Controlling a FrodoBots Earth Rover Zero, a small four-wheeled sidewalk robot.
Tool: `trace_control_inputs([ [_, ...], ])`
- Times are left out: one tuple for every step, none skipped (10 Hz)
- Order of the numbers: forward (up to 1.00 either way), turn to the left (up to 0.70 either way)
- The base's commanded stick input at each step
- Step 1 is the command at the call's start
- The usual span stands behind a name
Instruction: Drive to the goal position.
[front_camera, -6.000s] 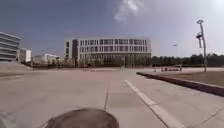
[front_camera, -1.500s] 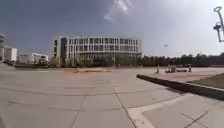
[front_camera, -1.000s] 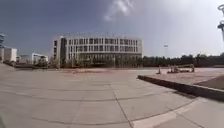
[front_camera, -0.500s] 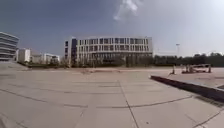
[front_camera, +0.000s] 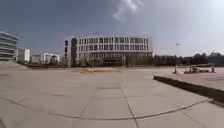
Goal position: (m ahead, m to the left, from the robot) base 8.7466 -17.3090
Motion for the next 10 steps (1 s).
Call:
trace_control_inputs([
  [0.70,0.02],
  [0.70,0.02],
  [0.70,0.02],
  [0.70,0.02],
  [0.70,0.02],
  [0.70,0.02],
  [0.70,0.02],
  [0.70,0.02],
  [0.70,0.02],
  [0.70,0.02],
])
